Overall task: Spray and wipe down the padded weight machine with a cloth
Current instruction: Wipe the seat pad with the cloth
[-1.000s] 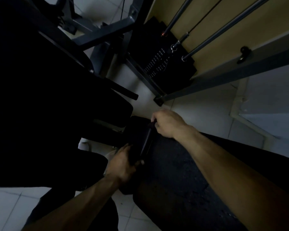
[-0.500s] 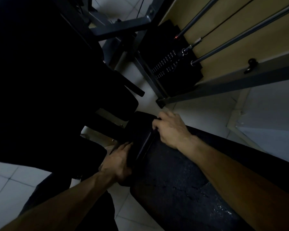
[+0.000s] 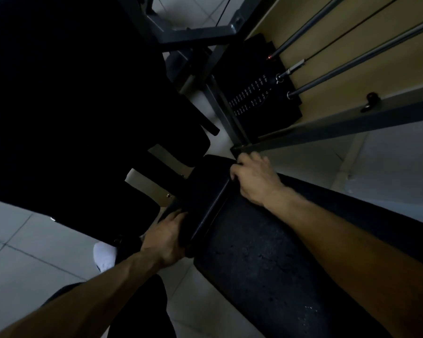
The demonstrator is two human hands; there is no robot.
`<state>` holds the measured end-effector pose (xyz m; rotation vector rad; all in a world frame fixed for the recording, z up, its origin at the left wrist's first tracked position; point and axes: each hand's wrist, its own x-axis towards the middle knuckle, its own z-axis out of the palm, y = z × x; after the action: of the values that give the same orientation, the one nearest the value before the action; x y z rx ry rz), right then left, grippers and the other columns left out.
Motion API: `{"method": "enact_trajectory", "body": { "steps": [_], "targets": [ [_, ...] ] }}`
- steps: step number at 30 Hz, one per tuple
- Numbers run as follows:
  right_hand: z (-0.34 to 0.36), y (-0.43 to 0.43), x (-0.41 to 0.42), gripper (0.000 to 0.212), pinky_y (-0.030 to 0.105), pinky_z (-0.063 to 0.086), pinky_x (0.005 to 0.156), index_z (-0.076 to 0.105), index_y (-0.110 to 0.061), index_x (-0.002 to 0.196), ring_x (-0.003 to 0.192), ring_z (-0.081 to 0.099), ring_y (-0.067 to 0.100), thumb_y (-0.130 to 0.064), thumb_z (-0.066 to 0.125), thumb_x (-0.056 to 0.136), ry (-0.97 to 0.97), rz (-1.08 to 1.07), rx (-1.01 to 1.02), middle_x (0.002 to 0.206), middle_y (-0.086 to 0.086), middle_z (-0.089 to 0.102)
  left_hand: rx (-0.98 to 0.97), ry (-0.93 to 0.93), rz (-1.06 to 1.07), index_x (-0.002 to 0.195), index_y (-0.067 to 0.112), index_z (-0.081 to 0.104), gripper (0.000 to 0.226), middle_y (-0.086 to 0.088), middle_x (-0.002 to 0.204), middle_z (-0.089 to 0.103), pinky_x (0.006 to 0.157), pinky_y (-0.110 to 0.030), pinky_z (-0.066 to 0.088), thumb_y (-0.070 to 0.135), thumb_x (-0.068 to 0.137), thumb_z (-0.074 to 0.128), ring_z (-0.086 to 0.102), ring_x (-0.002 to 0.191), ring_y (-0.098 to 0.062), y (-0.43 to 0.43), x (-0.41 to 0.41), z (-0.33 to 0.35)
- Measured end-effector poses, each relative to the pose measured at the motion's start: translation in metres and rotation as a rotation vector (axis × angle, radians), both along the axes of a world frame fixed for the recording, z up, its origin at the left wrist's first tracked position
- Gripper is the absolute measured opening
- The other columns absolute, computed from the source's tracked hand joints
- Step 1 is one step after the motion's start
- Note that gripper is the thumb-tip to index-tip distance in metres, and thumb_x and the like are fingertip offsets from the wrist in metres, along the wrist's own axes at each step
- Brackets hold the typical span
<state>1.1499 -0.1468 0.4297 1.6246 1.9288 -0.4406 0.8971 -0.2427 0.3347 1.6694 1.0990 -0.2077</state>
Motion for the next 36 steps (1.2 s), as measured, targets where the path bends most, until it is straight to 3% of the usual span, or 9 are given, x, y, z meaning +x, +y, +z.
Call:
{"method": "enact_trajectory", "body": {
  "steps": [12, 14, 18, 20, 23, 27, 30, 34, 36],
  "targets": [
    [0.007, -0.12, -0.095, 0.029, 0.042, 0.037, 0.086, 0.069, -0.018, 0.115, 0.109, 0.046, 0.032, -0.009, 0.066, 0.087, 0.31, 0.28, -0.198, 0.123, 0.008, 0.053, 0.058, -0.139, 0.279, 0.122, 0.026, 0.062, 0.047, 0.002, 0.118, 0.062, 0.078, -0.033, 0.048, 0.051, 0.084, 0.073, 0.061, 0.105, -0.021, -0.047, -0.019, -0.002],
    [0.005, -0.103, -0.071, 0.033, 0.043, 0.039, 0.081, 0.072, -0.019, 0.11, 0.105, 0.052, 0.035, -0.004, 0.07, 0.081, 0.255, 0.239, -0.079, 0.119, 0.011, 0.057, 0.059, -0.129, 0.306, 0.128, 0.025, 0.061, 0.048, 0.003, 0.125, 0.061, 0.079, -0.03, 0.046, 0.044, 0.086, 0.075, 0.062, 0.104, -0.018, -0.054, -0.02, 0.0],
    [-0.001, -0.055, -0.033, 0.032, 0.043, 0.041, 0.092, 0.073, -0.025, 0.111, 0.112, 0.051, 0.033, -0.004, 0.068, 0.087, 0.047, 0.033, 0.091, 0.124, 0.005, 0.057, 0.009, -0.139, 0.358, 0.14, 0.029, 0.055, 0.054, 0.008, 0.146, 0.052, 0.09, -0.031, 0.046, 0.045, 0.09, 0.07, 0.061, 0.116, -0.018, -0.062, -0.02, -0.004],
    [-0.005, -0.061, -0.041, 0.031, 0.042, 0.042, 0.092, 0.074, -0.025, 0.108, 0.11, 0.051, 0.032, -0.003, 0.068, 0.087, 0.077, 0.058, 0.068, 0.122, 0.003, 0.058, -0.017, -0.148, 0.357, 0.144, 0.031, 0.053, 0.055, 0.009, 0.155, 0.045, 0.1, -0.034, 0.045, 0.044, 0.093, 0.068, 0.055, 0.128, -0.019, -0.064, -0.021, -0.006],
    [-0.004, -0.098, -0.062, 0.03, 0.044, 0.047, 0.084, 0.076, -0.024, 0.101, 0.102, 0.053, 0.031, -0.002, 0.071, 0.081, 0.245, 0.178, -0.004, 0.115, 0.001, 0.062, -0.072, -0.162, 0.377, 0.147, 0.032, 0.051, 0.054, 0.011, 0.16, 0.039, 0.104, -0.037, 0.045, 0.039, 0.096, 0.066, 0.058, 0.126, -0.023, -0.067, -0.022, -0.005],
    [-0.002, -0.147, -0.099, 0.03, 0.036, 0.036, 0.08, 0.074, -0.024, 0.104, 0.103, 0.047, 0.025, -0.005, 0.074, 0.081, 0.466, 0.334, -0.248, 0.115, -0.001, 0.06, -0.115, -0.184, 0.373, 0.148, 0.028, 0.052, 0.052, 0.007, 0.161, 0.038, 0.115, -0.034, 0.039, 0.027, 0.097, 0.061, 0.044, 0.143, -0.02, -0.064, -0.022, -0.003],
    [0.001, -0.144, -0.1, 0.036, 0.032, 0.029, 0.084, 0.072, -0.026, 0.111, 0.111, 0.044, 0.022, -0.004, 0.07, 0.084, 0.462, 0.432, -0.358, 0.123, -0.003, 0.058, -0.178, -0.186, 0.337, 0.148, 0.025, 0.052, 0.059, 0.004, 0.162, 0.037, 0.119, -0.032, 0.032, 0.032, 0.089, 0.049, 0.037, 0.148, -0.019, -0.057, -0.024, 0.004],
    [0.001, -0.079, -0.045, 0.037, 0.04, 0.044, 0.086, 0.075, -0.026, 0.103, 0.105, 0.054, 0.03, 0.002, 0.068, 0.079, 0.265, 0.239, -0.068, 0.118, 0.001, 0.063, -0.152, -0.176, 0.3, 0.149, 0.02, 0.051, 0.061, 0.002, 0.164, 0.033, 0.122, -0.035, 0.029, 0.001, 0.092, 0.047, 0.032, 0.151, -0.019, -0.053, -0.023, 0.003],
    [0.001, -0.055, -0.025, 0.035, 0.042, 0.046, 0.09, 0.075, -0.025, 0.102, 0.106, 0.055, 0.032, 0.002, 0.066, 0.083, 0.159, 0.116, 0.038, 0.119, 0.001, 0.063, -0.148, -0.168, 0.309, 0.149, 0.019, 0.051, 0.06, 0.002, 0.164, 0.033, 0.123, -0.036, 0.028, -0.001, 0.093, 0.046, 0.031, 0.151, -0.019, -0.053, -0.022, 0.001]
  ]
}}
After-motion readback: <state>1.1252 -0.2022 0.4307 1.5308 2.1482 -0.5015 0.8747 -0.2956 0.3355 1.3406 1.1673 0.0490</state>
